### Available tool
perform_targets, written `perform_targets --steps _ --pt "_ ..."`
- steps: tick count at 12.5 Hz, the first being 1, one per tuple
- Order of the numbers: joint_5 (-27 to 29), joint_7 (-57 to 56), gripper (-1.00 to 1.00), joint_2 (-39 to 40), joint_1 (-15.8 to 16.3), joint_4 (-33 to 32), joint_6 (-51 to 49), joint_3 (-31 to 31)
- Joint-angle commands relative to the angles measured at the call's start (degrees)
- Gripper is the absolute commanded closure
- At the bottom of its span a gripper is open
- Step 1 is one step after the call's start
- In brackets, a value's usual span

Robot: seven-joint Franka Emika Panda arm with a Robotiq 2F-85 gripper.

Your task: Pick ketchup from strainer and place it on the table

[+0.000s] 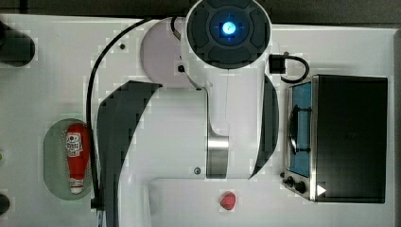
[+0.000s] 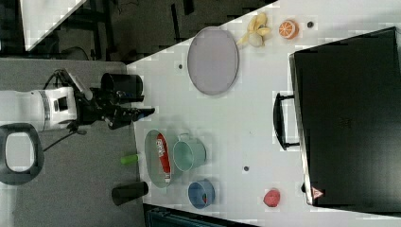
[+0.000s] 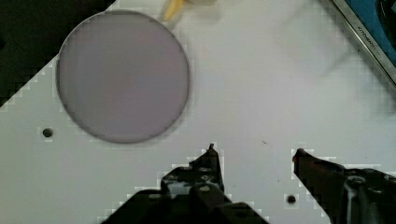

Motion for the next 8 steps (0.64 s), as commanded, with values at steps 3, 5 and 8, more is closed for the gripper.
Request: perform_targets --steps 3,5,8 --pt "2.65 2.15 -1.0 -12.31 -5.22 -8.24 -5.68 4.02" --pt "2.96 2.15 -1.0 -11.64 -3.96 -8.23 -5.35 7.55" --pt "2.97 2.22 -1.0 -9.81 -2.04 -8.21 -3.49 15.33"
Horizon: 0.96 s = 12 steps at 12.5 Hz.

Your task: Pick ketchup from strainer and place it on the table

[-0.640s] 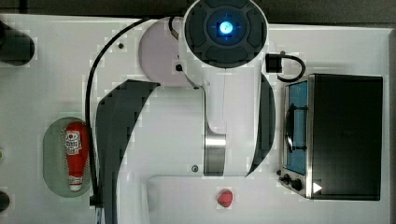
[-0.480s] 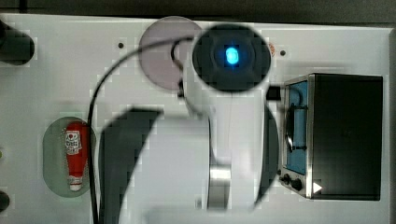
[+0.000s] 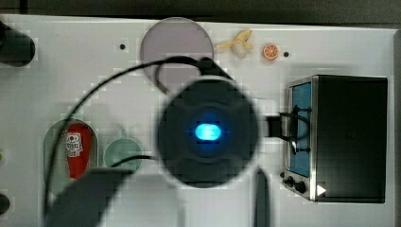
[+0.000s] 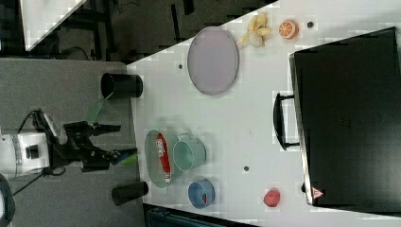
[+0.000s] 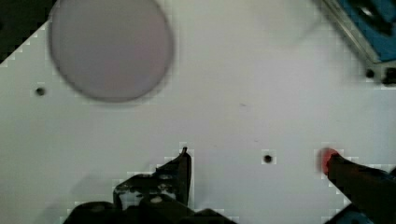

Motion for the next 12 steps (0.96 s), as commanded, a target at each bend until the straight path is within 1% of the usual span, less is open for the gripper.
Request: perform_targets --steps 1,4,7,10,12 --pt "1.59 2.09 -1.0 4.64 4.04 -0.44 2.05 10.07" --pt "1.57 2.13 -1.0 8.01 4.77 -0.47 7.29 18.86" --pt "1.49 2.48 -1.0 12.68 5.2 -0.8 10.94 26.27" --pt "-0.21 3.09 -1.0 17.9 5.66 -3.06 16.99 31.38" --pt "-3.55 4.77 -1.0 21.44 6.18 -5.38 23.1 32.76"
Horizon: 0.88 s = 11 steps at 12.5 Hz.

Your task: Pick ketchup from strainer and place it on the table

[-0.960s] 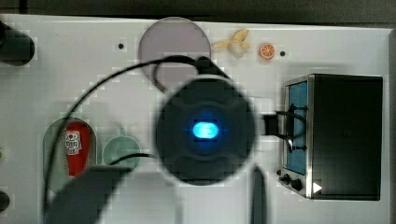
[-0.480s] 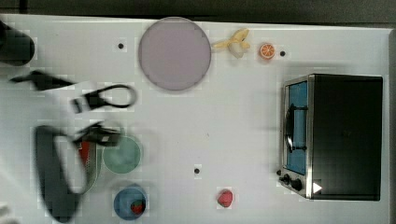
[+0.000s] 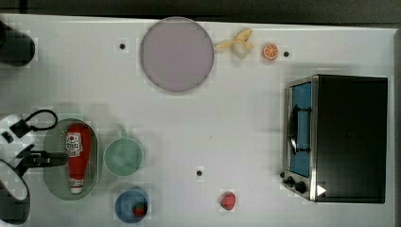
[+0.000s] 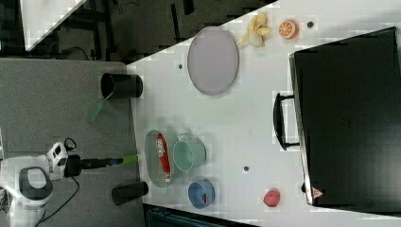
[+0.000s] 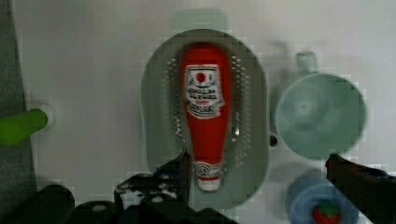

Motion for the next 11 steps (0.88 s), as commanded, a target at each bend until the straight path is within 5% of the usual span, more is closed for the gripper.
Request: perform_targets --steps 1,11 --pt "-4.64 5.21 -1.0 4.35 -0.75 -2.18 6.93 -0.76" --pt "-25.19 17.65 -1.0 26.02 1.36 -5.62 27.96 -2.42"
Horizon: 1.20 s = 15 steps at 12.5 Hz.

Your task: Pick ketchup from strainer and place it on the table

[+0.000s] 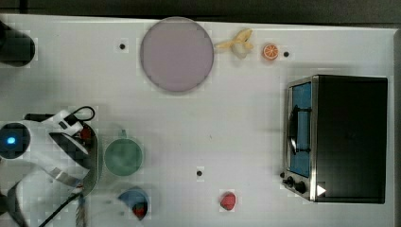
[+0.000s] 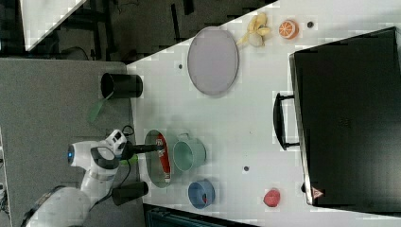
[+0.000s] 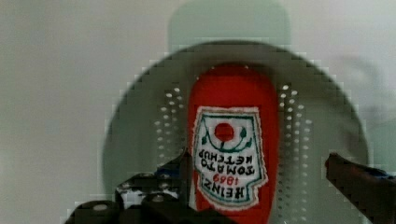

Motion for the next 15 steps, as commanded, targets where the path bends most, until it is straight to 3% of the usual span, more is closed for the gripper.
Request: perform_targets --steps 1,5,6,9,12,15 --pt "-5.67 7.6 -1.0 2.15 1.24 -0.13 4.3 -0.64" --pt "-9.0 12.04 -1.0 7.32 3.13 1.07 7.77 -3.16" --pt "-9.18 12.02 -0.91 8.07 3.7 1.51 8.09 -3.77" --pt "-9.17 12.03 -0.2 8.13 4.18 1.89 8.8 -4.4" --pt "-8.2 12.03 -0.18 3.89 2.83 -0.15 6.79 -1.85" --pt "0.67 12.03 -0.18 -4.63 -1.13 -2.41 2.88 3.67"
